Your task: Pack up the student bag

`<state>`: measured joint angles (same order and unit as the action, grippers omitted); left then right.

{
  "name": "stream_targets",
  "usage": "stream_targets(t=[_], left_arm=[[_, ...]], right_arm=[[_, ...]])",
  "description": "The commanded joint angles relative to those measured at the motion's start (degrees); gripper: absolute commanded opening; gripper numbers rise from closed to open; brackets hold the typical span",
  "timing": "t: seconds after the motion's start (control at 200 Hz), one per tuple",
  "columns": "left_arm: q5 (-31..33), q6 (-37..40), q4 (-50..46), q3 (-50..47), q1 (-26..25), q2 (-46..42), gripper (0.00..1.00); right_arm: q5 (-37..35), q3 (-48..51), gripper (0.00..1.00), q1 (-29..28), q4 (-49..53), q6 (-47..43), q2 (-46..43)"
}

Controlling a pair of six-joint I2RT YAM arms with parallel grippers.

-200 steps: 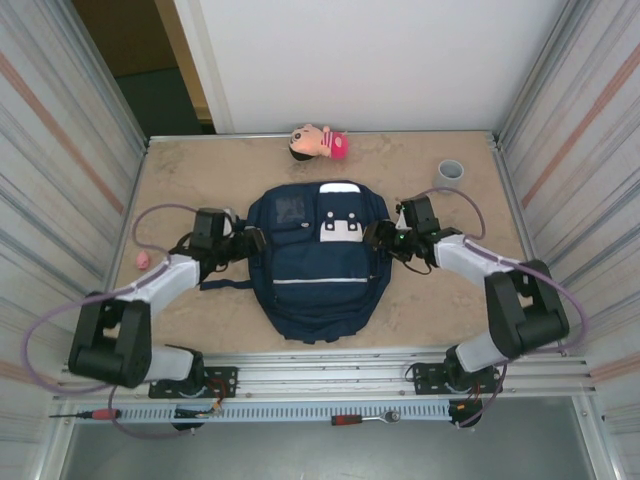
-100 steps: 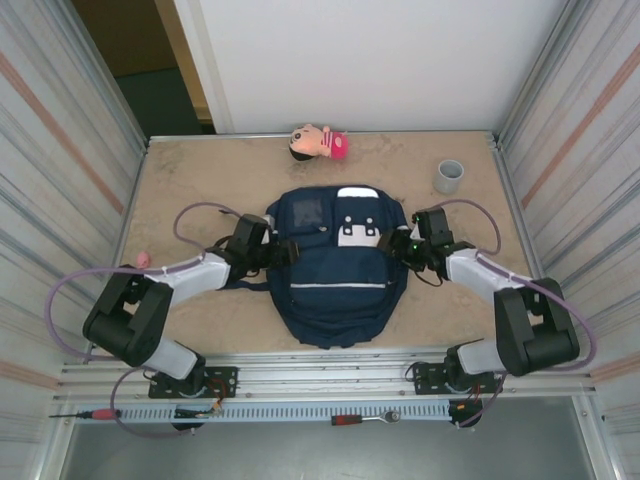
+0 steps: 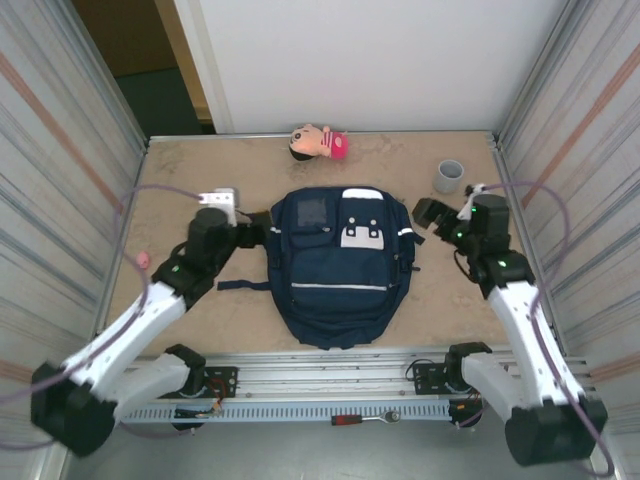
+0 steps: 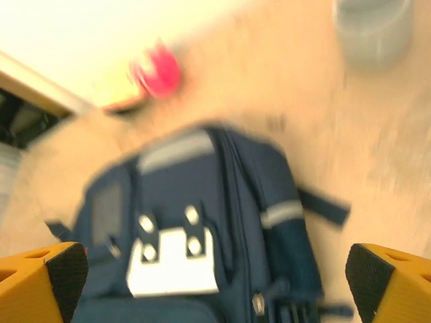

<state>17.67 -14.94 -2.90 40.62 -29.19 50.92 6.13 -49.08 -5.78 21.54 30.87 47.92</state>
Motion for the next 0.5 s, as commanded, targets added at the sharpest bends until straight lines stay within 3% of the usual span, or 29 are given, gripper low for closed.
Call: stream_targets(t=[0.0, 0.1, 0.246, 0.361, 0.496], left_arm=[[13.9, 17.5, 7.2, -8.2, 1.4, -7.7, 0.94], [16.3, 23.2, 14.9, -15.1, 4.4, -12.1, 0.99], [17.2, 23.5, 24.1, -24.5, 8.9, -11.6, 0.99], [12.0, 24.9, 36.9, -32.5, 12.2, -5.9, 0.99], [3.2, 23.2, 50.7, -35.6, 19.3, 6.0, 0.99]], right_arm=[[-9.7, -1.0, 0.99, 0.9, 0.8, -9.2, -5.6], [-12.0, 3.1, 0.99, 2.0, -4.8, -16.8, -7.5], [-8.0, 16.0, 0.99, 4.7, -20.5, -27.3, -6.4], [-2.1, 25.2, 0.99, 8.6, -34.3, -29.1, -0.8], [-4.6, 33.0, 0.99, 9.8, -50.5, -30.3, 8.4]])
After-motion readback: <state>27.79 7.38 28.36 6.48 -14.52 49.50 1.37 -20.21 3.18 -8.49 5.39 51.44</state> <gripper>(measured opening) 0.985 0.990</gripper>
